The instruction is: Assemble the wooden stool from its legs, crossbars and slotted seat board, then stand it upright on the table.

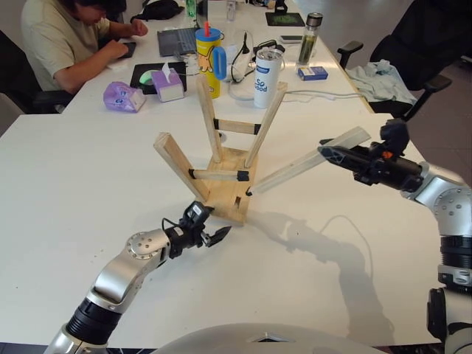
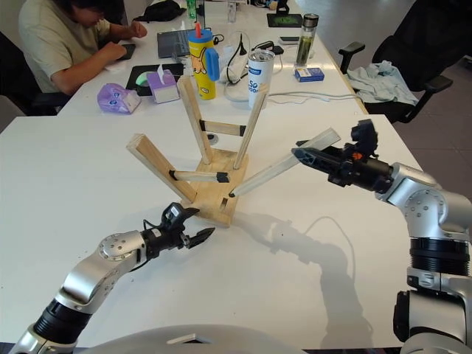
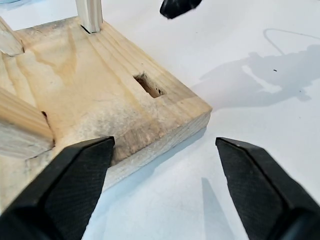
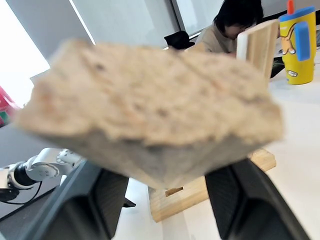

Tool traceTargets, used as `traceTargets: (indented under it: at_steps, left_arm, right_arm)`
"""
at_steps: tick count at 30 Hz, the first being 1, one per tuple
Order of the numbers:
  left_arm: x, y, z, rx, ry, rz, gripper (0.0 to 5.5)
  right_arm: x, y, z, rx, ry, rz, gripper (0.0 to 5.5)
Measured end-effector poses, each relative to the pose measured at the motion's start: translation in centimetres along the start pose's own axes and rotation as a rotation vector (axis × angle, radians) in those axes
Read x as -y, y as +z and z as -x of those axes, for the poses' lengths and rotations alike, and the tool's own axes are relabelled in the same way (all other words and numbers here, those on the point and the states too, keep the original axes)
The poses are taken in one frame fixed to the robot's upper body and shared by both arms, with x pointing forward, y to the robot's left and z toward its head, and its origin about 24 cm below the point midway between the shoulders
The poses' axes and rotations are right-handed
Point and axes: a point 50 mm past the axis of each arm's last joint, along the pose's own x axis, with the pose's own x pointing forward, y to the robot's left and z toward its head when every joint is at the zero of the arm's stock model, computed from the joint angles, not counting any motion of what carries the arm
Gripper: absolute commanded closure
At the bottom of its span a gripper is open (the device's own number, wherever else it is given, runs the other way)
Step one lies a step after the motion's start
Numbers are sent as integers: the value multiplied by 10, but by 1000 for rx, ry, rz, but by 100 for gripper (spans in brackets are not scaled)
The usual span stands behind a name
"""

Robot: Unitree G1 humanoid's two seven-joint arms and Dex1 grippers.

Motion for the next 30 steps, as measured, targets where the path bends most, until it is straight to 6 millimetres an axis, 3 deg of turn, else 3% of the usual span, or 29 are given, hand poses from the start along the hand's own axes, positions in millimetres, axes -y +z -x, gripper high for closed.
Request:
traceTargets:
  at_steps: [11, 22, 30]
  left_arm:
    - [-1, -2, -7, -10, 3, -47, 174]
    - [1, -2, -9, -20, 14, -48, 174]
    - [5, -3, -13, -12, 30, -24, 174]
  right_arm:
    - [6, -15, -33, -123, 95, 117, 346]
    - [4, 4, -56, -239, 155, 270, 346]
    - [-10, 17, -75, -356, 168, 360, 346]
